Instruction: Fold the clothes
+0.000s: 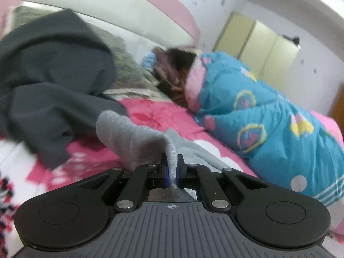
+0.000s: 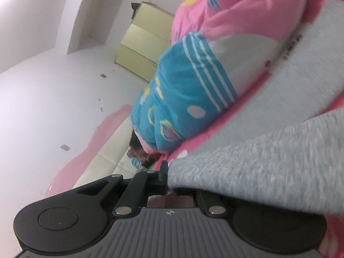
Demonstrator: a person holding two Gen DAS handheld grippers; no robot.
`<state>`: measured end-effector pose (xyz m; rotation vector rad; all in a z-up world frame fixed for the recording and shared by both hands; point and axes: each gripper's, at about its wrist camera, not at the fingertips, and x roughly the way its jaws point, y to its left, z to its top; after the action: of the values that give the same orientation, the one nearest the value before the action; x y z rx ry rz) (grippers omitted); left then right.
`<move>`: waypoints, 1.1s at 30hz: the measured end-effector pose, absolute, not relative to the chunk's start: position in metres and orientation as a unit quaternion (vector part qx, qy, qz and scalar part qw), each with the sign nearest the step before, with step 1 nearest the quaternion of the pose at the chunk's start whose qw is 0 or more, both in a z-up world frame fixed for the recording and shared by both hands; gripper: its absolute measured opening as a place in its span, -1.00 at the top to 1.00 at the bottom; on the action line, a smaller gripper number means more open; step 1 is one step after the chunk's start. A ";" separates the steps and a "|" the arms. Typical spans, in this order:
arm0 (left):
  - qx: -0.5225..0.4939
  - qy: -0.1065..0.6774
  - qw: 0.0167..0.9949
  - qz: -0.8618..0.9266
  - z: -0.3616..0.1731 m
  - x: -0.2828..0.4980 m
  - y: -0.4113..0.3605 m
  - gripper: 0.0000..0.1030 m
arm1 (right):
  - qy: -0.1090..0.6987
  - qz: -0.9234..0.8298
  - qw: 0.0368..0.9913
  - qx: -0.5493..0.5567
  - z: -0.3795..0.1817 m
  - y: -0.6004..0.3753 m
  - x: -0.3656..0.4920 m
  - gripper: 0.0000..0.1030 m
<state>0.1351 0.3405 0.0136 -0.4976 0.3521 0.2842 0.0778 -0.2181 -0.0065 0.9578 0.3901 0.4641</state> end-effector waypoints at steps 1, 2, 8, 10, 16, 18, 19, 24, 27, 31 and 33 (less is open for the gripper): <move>-0.239 0.186 0.943 0.137 0.018 0.147 0.340 0.92 | 0.184 0.220 0.842 0.458 -0.006 -0.219 0.088 0.92; -0.233 0.199 0.942 0.135 0.022 0.159 0.339 0.92 | 0.182 0.220 0.840 0.462 -0.005 -0.221 0.098 0.92; -0.187 0.277 0.933 0.131 0.026 0.235 0.325 0.92 | 0.202 0.204 0.821 0.493 -0.021 -0.231 0.160 0.92; -0.178 0.300 0.928 0.132 0.020 0.259 0.319 0.92 | 0.216 0.194 0.810 0.510 -0.034 -0.236 0.181 0.92; -0.153 0.338 0.920 0.125 -0.012 0.309 0.311 0.85 | 0.271 0.160 0.770 0.556 -0.082 -0.249 0.235 0.92; -0.168 0.344 0.916 0.122 -0.023 0.315 0.315 0.80 | 0.296 0.154 0.746 0.577 -0.102 -0.253 0.251 0.91; -0.182 0.349 0.912 0.114 -0.027 0.318 0.319 0.71 | 0.308 0.151 0.733 0.587 -0.112 -0.255 0.259 0.87; -0.276 0.350 0.893 0.069 -0.032 0.318 0.340 0.25 | 0.340 0.176 0.705 0.596 -0.128 -0.256 0.278 0.47; -0.358 0.331 0.872 0.043 -0.028 0.311 0.355 -0.03 | 0.341 0.185 0.700 0.599 -0.126 -0.254 0.281 0.25; -0.442 0.295 0.846 0.040 -0.018 0.300 0.375 -0.21 | 0.353 0.181 0.682 0.615 -0.129 -0.255 0.286 0.21; -0.469 0.279 0.836 0.058 -0.013 0.293 0.385 -0.21 | 0.359 0.180 0.671 0.623 -0.130 -0.256 0.287 0.20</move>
<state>0.2933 0.3852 -0.0131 -0.9935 0.5909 0.1223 0.2874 -0.2557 -0.1303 1.4048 0.8094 0.4051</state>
